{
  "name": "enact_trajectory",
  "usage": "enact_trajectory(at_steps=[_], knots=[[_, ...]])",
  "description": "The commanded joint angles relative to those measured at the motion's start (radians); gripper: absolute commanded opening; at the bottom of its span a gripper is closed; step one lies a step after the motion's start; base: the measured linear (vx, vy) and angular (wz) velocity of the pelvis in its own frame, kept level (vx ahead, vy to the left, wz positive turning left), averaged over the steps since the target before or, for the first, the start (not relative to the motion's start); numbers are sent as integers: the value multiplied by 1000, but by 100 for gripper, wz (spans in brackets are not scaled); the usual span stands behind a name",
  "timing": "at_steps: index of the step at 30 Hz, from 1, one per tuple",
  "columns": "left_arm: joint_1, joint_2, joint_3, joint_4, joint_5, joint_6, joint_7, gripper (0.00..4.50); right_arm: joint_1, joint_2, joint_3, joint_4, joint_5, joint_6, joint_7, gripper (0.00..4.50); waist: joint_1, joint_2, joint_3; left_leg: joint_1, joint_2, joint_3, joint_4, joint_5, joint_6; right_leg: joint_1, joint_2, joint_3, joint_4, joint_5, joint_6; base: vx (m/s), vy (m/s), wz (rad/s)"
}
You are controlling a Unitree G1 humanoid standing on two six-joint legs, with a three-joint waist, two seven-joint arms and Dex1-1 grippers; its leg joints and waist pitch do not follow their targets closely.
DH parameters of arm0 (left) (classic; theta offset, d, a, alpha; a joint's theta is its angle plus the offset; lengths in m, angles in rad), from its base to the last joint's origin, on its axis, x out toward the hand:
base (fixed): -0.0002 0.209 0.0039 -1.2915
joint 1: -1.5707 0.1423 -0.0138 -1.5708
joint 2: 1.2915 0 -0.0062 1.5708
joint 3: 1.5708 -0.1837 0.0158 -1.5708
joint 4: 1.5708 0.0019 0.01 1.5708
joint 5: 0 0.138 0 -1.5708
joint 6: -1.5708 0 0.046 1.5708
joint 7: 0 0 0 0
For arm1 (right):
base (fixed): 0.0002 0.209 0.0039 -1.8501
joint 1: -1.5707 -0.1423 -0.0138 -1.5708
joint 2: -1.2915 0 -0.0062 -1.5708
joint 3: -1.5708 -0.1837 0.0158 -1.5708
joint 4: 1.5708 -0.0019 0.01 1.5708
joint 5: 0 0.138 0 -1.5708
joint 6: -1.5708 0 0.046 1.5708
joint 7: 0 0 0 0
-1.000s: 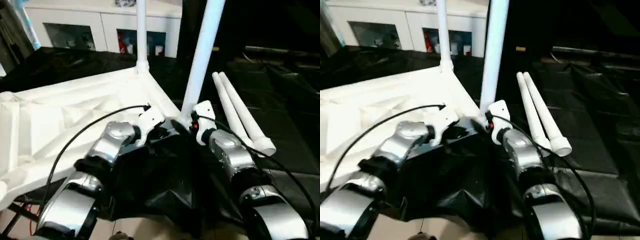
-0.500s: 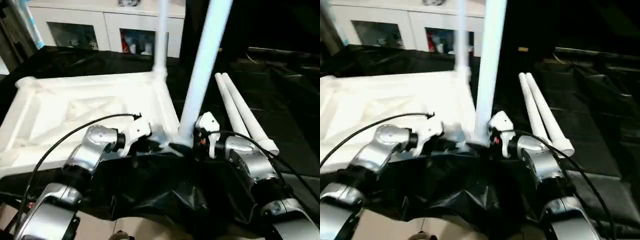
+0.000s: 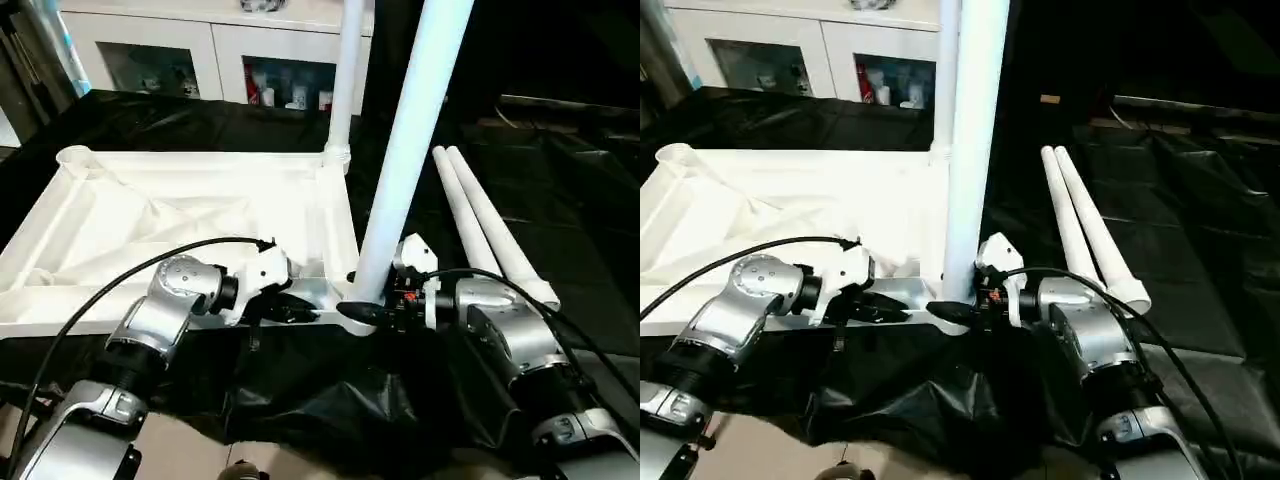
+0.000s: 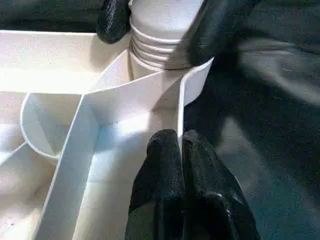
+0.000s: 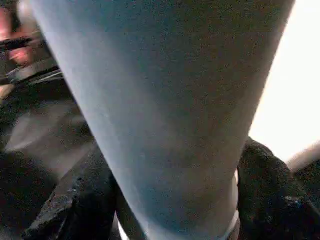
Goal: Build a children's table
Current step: Rotate leg to tighten
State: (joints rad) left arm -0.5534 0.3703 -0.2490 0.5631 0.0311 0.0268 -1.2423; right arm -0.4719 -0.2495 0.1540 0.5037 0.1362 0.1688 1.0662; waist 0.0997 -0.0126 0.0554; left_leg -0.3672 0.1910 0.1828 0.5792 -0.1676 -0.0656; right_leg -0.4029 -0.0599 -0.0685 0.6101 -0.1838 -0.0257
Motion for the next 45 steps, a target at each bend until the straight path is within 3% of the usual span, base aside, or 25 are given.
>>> enact_trajectory(at_steps=[1,4,8,9,12,16,18,21,25,32,37,42,44,45], knots=[[-32,-66,18,23,-14,23,104,0,-22,59,21,51,-31,-4,-107,271,-3,-12,-58,12,44,-17,-67,-230,28,44,-93,53,-88,-351,-155,0,0,0],[-74,-107,31,74,11,37,208,0,-50,126,-17,117,-45,26,-288,270,-14,-13,-56,16,40,-20,-68,-259,8,41,-95,52,-97,-438,-134,0,0,0],[-119,-144,36,122,36,51,302,0,-76,189,-46,164,-47,41,-411,269,-14,-12,-56,19,39,-20,-68,-266,8,37,-96,53,-105,-474,-110,0,0,0],[-152,-175,43,158,42,66,367,0,-102,230,-59,212,-58,33,-500,269,-12,-8,-56,20,40,-19,-68,-263,9,34,-94,55,-105,-461,-109,0,0,0],[-196,-222,53,203,51,84,451,0,-148,287,-83,286,-73,21,-635,269,-16,-8,-58,20,40,-21,-70,-254,-8,34,-93,54,-99,-416,-125,0,0,0],[-220,-253,55,229,58,80,491,0,-173,310,-76,318,-85,-12,-638,269,-12,-4,-66,13,40,-18,-66,-209,12,44,-91,56,-83,-269,-157,0,0,0],[-214,-261,45,217,53,64,467,0,-179,310,-73,316,-81,-35,-600,339,-10,-4,-67,11,40,-15,-64,-180,29,49,-91,56,-76,-188,-182,0,0,0],[-206,-258,39,207,49,54,445,0,-181,308,-81,312,-66,-33,-574,346,-10,-5,-65,11,40,-15,-64,-192,38,51,-92,54,-78,-202,-188,0,0,0],[-161,-226,27,165,33,26,346,0,-179,258,-53,297,-72,-64,-463,390,-10,-5,-65,11,42,-16,-65,-212,34,52,-93,55,-82,-247,-177,0,0,0],[-100,-156,7,92,2,10,190,0,-100,133,18,133,-27,-32,-143,390,-3,-5,-66,7,44,-13,-61,-172,70,58,-90,53,-73,-166,-194,0,0,0],[-55,-86,-8,29,-12,3,66,0,-62,32,48,40,-18,12,22,390,1,-6,-63,11,49,-14,-63,-206,58,54,-90,51,-78,-241,-190,0,0,0],[-24,-42,-13,-18,-29,16,-9,0,-42,-21,62,-15,-7,40,96,390,6,-7,-63,11,50,-13,-64,-204,56,50,-90,53,-77,-247,-183,0,0,0],[-16,-32,-16,-28,-28,18,-25,0,-37,-30,65,-27,-8,44,109,366,6,-7,-63,11,48,-13,-63,-201,53,49,-90,53,-78,-252,-182,0,0,0],[-12,-27,-16,-32,-27,19,-31,0,-35,-32,66,-32,-8,49,112,366,6,-13,-62,10,47,-12,-63,-200,53,49,-89,52,-79,-263,-179,0,0,0]])
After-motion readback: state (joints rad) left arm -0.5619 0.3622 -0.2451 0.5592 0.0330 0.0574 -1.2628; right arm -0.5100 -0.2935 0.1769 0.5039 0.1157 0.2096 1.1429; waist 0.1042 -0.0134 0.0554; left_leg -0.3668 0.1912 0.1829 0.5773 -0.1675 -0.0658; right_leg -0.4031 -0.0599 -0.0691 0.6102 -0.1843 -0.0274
